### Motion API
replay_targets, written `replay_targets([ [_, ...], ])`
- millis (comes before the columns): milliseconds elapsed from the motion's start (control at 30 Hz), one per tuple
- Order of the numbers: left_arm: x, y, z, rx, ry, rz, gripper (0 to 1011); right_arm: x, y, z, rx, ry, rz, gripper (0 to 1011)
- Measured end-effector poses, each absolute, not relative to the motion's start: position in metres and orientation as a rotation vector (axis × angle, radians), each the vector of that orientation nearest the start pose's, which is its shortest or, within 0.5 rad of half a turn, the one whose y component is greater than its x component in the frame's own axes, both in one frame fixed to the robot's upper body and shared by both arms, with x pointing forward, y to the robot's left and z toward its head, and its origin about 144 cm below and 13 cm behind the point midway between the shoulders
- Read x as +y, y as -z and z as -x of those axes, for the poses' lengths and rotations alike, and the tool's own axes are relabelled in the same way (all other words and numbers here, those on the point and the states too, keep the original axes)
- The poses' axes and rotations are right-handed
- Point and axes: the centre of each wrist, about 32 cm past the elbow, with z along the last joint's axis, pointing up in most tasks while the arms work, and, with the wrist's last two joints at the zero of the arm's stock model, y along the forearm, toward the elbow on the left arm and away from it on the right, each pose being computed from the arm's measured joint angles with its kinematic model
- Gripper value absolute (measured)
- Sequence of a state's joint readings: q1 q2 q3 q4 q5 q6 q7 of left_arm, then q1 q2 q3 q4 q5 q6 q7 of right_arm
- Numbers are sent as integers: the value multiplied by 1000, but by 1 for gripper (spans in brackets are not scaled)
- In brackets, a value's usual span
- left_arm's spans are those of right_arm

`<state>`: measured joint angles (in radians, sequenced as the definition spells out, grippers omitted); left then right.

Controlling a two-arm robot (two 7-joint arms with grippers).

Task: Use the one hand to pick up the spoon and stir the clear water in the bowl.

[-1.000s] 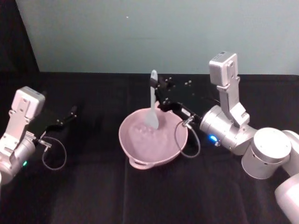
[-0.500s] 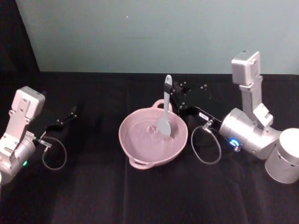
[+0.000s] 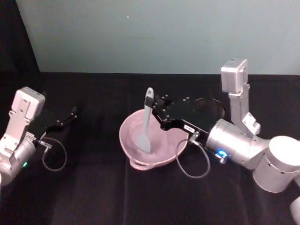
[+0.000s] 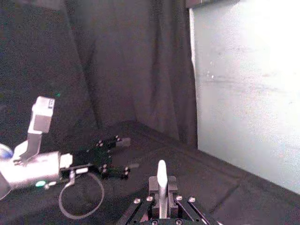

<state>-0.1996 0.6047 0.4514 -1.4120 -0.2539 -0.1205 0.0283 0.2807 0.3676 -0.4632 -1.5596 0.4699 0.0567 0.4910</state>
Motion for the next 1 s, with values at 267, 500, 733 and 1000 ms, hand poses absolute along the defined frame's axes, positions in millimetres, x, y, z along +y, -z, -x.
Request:
replay_targets([
  [267, 310, -1140, -489, -285, -1248, -304, 1011, -184, -1188, -522, -64, 726, -51, 106],
  [500, 310, -1140, -489, -285, -1248, -304, 1011, -183, -1182, -529, -116, 823, -53, 106],
  [733, 310, -1140, -489, -285, -1248, -304, 1011, -195, -1187, -532, -166, 879, -41, 106],
  [1000, 310, -1140, -489, -285, -1248, -305, 1011, -222, -1200, -518, -134, 855, -1, 106],
])
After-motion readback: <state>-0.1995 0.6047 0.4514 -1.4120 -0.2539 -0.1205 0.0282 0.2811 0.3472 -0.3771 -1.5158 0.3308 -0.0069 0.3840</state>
